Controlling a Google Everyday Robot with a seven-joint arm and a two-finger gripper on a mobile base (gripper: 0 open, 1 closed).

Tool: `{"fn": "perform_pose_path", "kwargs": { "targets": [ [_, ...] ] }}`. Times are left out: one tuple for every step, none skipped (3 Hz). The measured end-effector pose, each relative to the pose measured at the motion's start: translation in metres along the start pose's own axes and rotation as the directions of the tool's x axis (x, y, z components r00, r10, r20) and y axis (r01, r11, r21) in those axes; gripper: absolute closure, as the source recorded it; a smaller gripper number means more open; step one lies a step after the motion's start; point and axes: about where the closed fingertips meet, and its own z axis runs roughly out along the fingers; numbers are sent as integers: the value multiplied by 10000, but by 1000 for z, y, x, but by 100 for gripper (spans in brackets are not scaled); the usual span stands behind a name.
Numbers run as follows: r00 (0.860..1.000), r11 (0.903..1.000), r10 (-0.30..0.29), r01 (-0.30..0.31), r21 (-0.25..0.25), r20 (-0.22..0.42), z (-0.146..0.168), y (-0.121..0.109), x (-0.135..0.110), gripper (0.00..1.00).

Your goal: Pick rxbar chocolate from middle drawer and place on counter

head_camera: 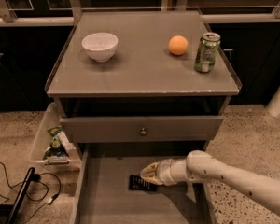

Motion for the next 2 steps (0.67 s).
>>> {"fn": "perform_pose_path", "kwargs": {
  "targets": [
    [9991, 9993, -352, 350, 132, 216, -28, -3, -26, 100],
    [9991, 9992, -370, 367, 141, 217, -29, -4, -27, 81]
  ]
}}
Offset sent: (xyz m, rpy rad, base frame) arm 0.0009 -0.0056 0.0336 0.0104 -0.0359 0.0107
